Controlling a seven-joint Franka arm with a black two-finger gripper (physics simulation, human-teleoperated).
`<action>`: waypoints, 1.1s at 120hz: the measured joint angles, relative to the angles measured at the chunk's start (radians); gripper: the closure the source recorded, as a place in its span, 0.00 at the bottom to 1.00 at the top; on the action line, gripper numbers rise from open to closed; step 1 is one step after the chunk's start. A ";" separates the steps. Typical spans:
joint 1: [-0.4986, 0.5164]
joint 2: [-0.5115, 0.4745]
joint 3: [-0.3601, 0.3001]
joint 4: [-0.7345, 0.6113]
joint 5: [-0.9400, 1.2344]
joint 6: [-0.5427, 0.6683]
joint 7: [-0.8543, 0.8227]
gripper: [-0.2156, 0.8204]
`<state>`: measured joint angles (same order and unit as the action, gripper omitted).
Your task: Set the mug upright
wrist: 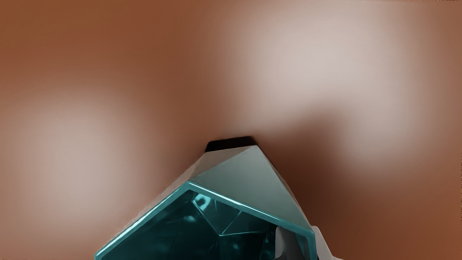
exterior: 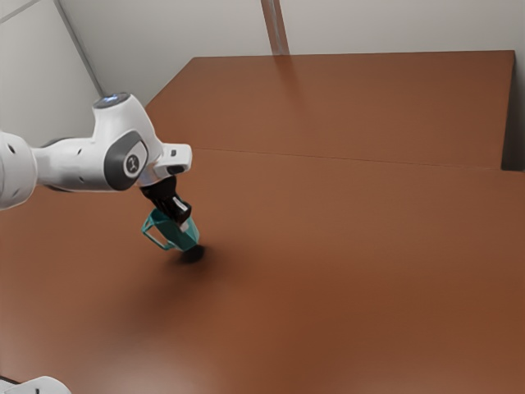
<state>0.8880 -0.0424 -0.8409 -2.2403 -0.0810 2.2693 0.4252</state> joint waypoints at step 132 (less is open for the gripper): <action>-0.029 -0.067 -0.034 -0.028 0.009 -0.045 -0.201 0.31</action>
<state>0.8592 -0.1090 -0.8746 -2.2684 -0.0720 2.2239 0.2240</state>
